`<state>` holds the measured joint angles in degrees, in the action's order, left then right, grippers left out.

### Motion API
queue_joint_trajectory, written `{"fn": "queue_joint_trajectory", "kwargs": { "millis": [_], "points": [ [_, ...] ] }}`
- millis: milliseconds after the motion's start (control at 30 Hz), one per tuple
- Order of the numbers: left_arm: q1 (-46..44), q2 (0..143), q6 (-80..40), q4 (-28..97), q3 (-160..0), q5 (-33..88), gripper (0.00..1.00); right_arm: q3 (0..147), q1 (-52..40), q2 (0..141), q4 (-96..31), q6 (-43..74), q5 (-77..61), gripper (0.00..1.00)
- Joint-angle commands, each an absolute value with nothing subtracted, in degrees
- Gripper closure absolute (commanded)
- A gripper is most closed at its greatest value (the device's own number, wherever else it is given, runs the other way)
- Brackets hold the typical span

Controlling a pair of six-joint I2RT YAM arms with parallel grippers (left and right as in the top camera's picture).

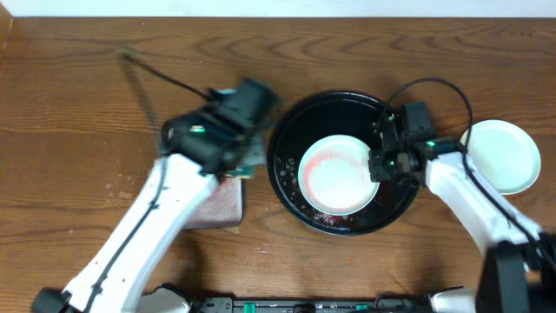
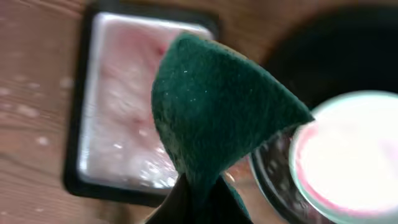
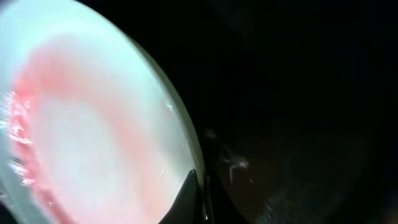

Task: Clean dirty plates on tray and stack at the side
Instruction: 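Return the sponge to the sink tray with the left gripper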

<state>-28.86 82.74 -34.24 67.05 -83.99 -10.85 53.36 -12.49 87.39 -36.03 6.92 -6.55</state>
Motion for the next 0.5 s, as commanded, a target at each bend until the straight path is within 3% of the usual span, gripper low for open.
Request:
{"fn": "queue_joint_trajectory", "kwargs": {
  "millis": [0,367,467],
  "points": [
    [-22.33,82.24,-29.93,67.22,-79.26,-11.99,0.93,53.21,-15.11,80.90,-37.15,9.43,1.91,0.99],
    [-8.19,82.35,-23.05,53.45,-59.20,-0.16,0.92,53.21,-36.71,71.42,-40.12,10.68,40.23,0.99],
    [-7.40,82.32,-21.58,53.45,-59.20,-0.16,0.64,53.21,-44.21,71.24,-40.14,10.52,52.99,0.99]
  ]
}}
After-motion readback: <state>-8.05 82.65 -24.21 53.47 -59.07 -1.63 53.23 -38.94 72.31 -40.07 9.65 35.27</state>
